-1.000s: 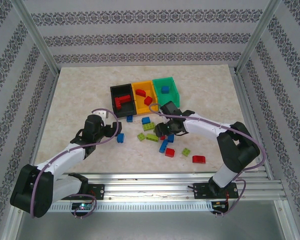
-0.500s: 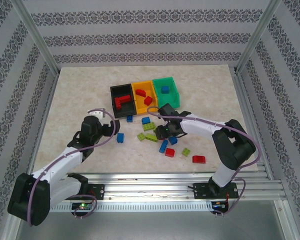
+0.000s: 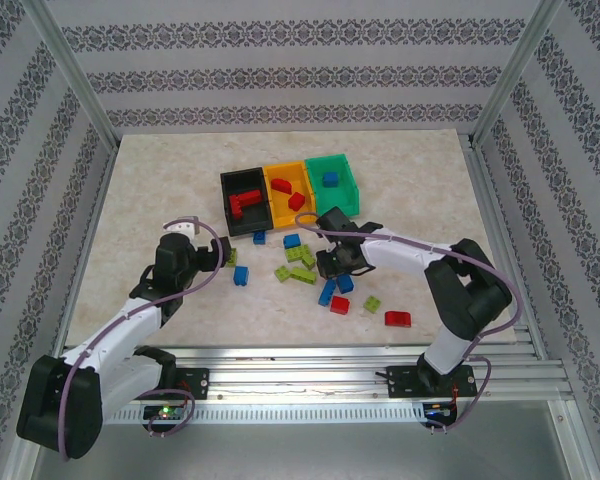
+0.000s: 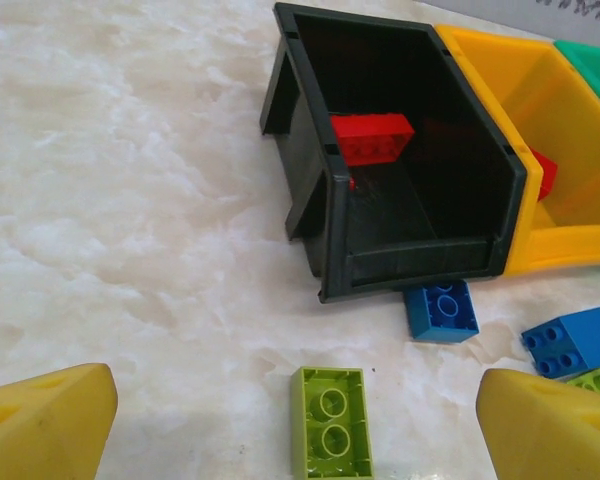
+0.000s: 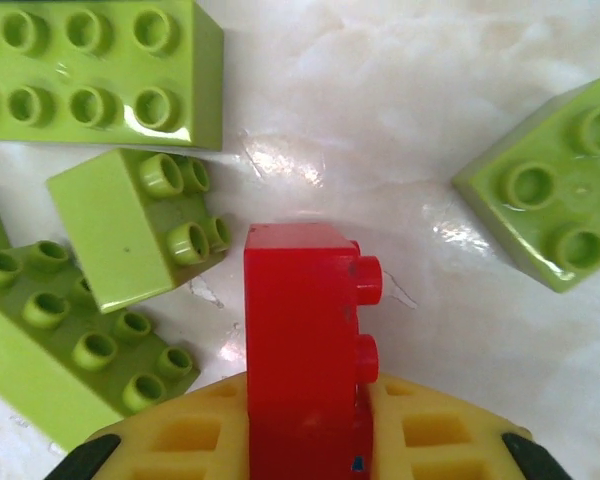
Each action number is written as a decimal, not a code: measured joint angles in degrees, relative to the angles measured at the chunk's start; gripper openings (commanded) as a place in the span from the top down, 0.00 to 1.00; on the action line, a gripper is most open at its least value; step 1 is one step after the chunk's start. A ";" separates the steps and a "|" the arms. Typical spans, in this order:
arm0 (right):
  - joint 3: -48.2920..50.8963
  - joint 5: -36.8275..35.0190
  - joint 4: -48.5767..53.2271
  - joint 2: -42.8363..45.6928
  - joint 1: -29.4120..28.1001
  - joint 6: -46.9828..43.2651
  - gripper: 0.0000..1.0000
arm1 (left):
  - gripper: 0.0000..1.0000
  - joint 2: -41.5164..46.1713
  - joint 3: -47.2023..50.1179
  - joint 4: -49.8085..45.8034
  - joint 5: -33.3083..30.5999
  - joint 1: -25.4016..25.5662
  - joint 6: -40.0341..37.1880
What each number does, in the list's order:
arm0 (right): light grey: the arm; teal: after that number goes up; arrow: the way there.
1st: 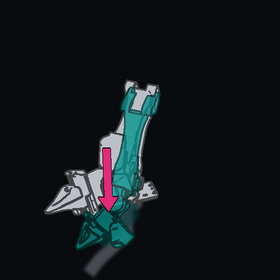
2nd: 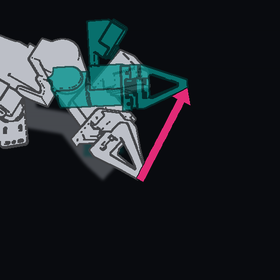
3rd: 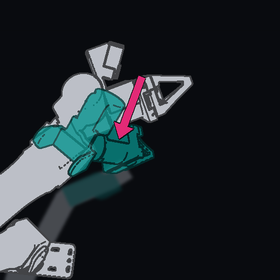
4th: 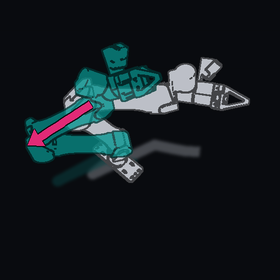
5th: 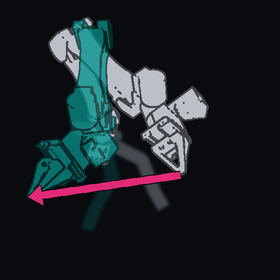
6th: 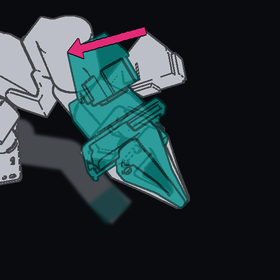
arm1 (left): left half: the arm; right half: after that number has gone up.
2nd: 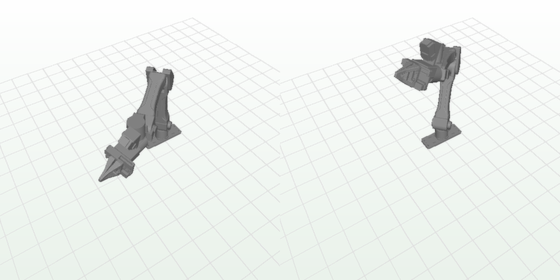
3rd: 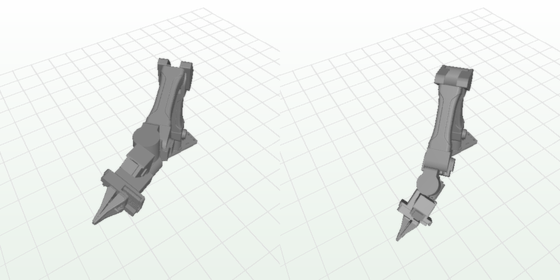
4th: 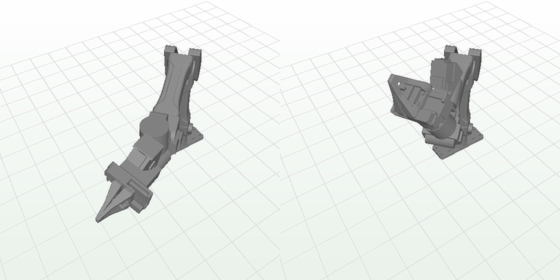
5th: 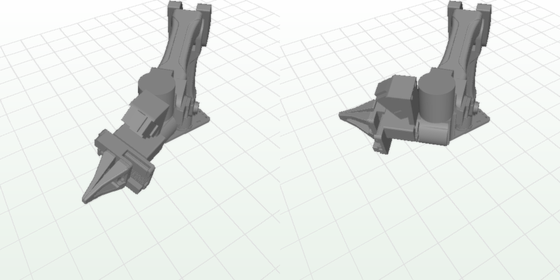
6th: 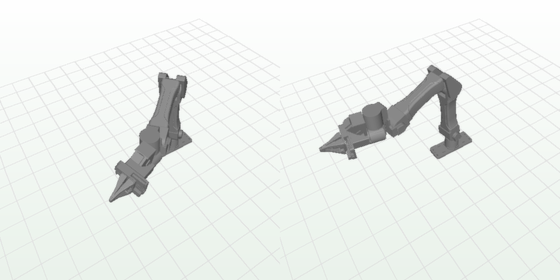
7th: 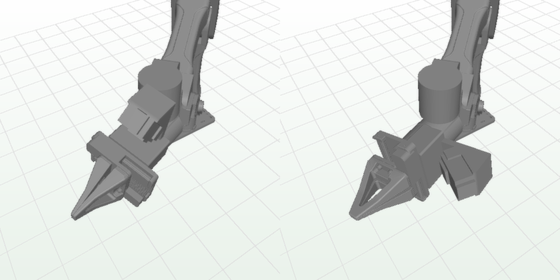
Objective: Sort the legos into containers by color
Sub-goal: Pick up the lego from the center of the table, then place the lego in the container.
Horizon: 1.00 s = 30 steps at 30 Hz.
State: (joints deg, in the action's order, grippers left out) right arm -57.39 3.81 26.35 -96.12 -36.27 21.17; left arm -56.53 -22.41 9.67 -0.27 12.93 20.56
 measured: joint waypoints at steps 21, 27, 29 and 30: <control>-26.64 4.59 1.22 -7.21 -2.58 -0.87 0.81 | 0.08 -1.09 3.17 3.15 6.29 -7.48 5.46; -42.47 7.96 1.55 -19.61 -3.39 -1.03 0.78 | 0.08 -2.16 3.19 4.17 7.65 -7.96 5.46; -47.82 8.72 2.19 -23.76 -3.39 -0.92 0.67 | 0.08 -2.25 3.19 4.17 7.82 -8.20 5.46; -50.21 9.07 2.73 -25.53 -3.39 -0.94 0.62 | 0.08 -2.25 3.19 4.17 7.82 -8.24 5.46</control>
State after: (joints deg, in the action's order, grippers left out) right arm -107.59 12.88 29.08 -121.64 -39.66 20.23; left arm -58.78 -19.22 13.85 7.55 4.69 26.02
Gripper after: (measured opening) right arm 0.300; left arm 0.928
